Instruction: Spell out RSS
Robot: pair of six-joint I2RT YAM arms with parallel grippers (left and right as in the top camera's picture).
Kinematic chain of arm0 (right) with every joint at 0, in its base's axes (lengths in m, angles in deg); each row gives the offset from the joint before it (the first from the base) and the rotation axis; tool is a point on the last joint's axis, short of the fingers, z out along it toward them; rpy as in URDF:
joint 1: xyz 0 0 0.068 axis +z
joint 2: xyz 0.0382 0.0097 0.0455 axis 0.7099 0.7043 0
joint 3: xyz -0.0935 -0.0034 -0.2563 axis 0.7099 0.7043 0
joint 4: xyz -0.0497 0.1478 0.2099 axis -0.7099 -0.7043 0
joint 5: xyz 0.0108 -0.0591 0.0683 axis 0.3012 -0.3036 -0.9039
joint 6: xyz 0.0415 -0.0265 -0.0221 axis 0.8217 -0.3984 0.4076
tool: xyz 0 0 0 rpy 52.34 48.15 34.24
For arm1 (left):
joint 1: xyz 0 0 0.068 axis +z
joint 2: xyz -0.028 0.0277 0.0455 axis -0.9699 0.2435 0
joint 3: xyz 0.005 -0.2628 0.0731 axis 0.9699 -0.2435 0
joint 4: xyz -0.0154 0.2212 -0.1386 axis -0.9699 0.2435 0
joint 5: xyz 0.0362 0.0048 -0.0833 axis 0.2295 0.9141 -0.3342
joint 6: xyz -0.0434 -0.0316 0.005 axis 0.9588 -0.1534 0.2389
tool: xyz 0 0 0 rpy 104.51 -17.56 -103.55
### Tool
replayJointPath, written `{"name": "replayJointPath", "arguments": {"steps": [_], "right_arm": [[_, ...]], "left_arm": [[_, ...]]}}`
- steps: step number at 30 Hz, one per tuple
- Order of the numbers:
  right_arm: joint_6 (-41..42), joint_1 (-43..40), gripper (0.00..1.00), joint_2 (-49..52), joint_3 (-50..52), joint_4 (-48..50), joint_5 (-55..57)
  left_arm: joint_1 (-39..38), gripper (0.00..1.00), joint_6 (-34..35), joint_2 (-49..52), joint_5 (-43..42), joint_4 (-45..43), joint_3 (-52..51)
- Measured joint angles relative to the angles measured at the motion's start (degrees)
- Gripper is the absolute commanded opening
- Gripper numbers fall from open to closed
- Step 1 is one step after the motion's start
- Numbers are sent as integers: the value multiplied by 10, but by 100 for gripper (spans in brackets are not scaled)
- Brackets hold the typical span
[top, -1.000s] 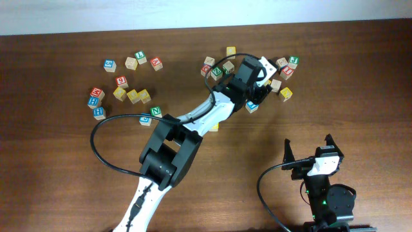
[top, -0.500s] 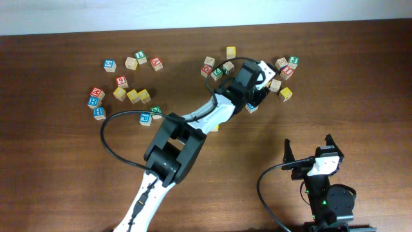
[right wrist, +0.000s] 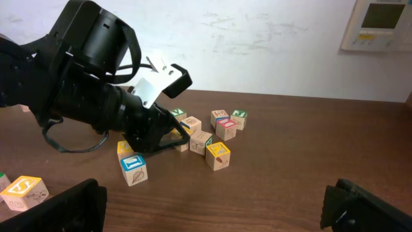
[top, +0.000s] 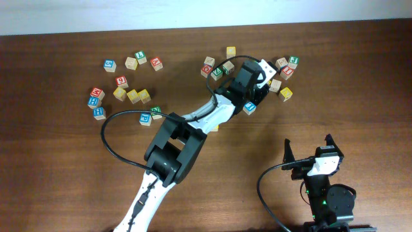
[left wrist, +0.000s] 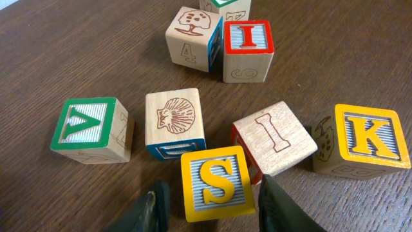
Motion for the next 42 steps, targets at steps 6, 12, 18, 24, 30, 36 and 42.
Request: {"name": "replayJointPath", "arguments": {"steps": [6, 12, 18, 24, 30, 36, 42], "right_arm": [[0, 0, 98, 0, 0, 0, 0], [0, 0, 98, 0, 0, 0, 0], [0, 0, 98, 0, 0, 0, 0], [0, 0, 98, 0, 0, 0, 0], [0, 0, 98, 0, 0, 0, 0], [0, 0, 98, 0, 0, 0, 0], [0, 0, 98, 0, 0, 0, 0]], "left_arm": [[0, 35, 0, 0, 0, -8, 0], [0, 35, 0, 1, 0, -8, 0], [0, 35, 0, 17, 0, -13, 0], [0, 33, 2, 24, -9, -17, 2], [0, 32, 2, 26, -9, -47, 2], [0, 16, 2, 26, -11, -51, 2], [0, 15, 2, 26, -13, -50, 2]]}}
